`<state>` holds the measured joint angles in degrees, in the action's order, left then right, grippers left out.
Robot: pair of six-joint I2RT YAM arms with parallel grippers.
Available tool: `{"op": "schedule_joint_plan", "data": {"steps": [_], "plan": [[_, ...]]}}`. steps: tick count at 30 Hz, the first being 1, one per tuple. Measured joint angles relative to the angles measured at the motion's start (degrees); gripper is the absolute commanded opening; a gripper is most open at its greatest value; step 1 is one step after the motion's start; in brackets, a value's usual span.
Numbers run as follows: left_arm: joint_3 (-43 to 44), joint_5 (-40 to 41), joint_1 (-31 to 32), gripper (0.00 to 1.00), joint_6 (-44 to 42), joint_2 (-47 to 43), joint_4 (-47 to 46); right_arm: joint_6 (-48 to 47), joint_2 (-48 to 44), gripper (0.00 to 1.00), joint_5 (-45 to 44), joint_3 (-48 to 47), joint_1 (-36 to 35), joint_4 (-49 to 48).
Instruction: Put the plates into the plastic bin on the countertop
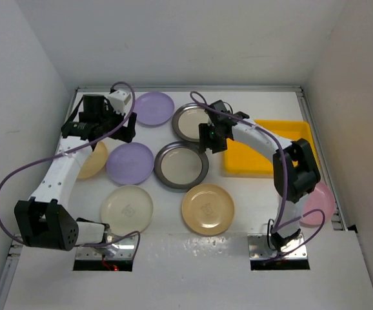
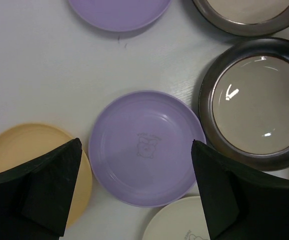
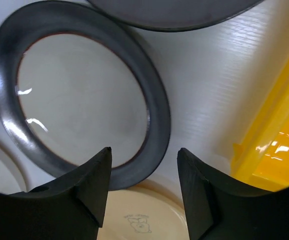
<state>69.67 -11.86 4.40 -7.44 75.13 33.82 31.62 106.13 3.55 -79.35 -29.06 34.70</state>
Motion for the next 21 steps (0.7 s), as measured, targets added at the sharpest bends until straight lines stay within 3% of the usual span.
{"op": "schedule_joint_plan", "data": {"steps": [8,12,15,17,21], "plan": [[-2.3,-0.9,0.0,0.91,2.1,-2.4,-1.4,1.0,8.5,0.57,-0.9,-1.1,0.9,-0.9],[-2.3,-1.6,0.0,0.91,2.5,-2.4,-1.5,1.1,12.3,0.46,1.9,-0.6,0.9,-2.9],[-2.3,-1.9,0.0,0.91,2.7,-2.4,-1.7,1.4,12.4,0.28,4.3,0.2,0.9,-5.2],[-2.3,-2.1,0.0,0.91,3.0,-2.4,-1.8,1.2,11.9,0.03,5.8,1.4,1.1,-6.8],[-2.3,-2.5,0.0,0.91,3.5,-2.2,-1.8,2.3,8.4,0.0,11.8,4.7,2.0,-10.2]]}}
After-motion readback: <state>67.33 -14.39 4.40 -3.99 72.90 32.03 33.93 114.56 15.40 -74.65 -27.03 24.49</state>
